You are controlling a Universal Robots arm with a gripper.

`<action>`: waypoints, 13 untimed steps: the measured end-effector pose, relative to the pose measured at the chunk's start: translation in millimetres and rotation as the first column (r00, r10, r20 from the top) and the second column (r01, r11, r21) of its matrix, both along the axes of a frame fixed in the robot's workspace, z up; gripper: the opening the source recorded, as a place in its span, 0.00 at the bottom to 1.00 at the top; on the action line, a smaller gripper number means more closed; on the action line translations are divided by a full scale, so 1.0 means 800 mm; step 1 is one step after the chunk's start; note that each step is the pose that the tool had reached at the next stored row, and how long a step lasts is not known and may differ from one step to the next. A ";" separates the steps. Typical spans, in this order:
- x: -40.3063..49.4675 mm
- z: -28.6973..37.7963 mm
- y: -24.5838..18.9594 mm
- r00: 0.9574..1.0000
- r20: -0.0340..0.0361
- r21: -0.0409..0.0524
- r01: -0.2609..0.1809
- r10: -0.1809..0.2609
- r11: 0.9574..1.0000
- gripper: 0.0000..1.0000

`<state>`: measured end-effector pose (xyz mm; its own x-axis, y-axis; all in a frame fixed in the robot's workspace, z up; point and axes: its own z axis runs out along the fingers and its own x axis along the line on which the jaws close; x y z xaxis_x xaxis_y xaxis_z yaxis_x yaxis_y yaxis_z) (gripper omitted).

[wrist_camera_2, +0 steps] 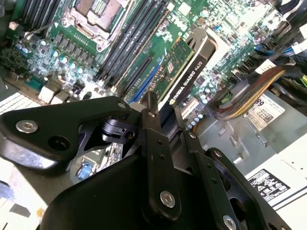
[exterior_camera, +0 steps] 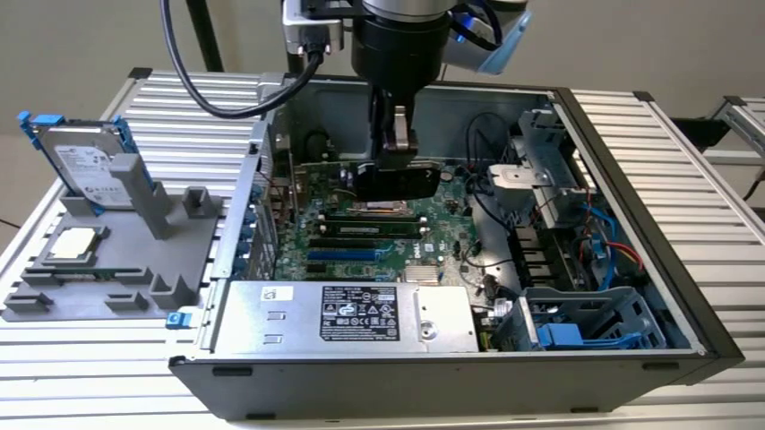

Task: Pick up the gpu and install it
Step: 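Insert the gpu into the slot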

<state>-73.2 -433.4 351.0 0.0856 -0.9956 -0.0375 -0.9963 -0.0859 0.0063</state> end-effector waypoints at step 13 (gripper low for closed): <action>0.000 -0.0070 0.0000 1.000 0.001 0.000 0.000 0.000 1.000 0.00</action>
<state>-73.2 -433.4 345.3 0.0857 -0.9956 -0.0375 -0.9963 -0.0859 0.0052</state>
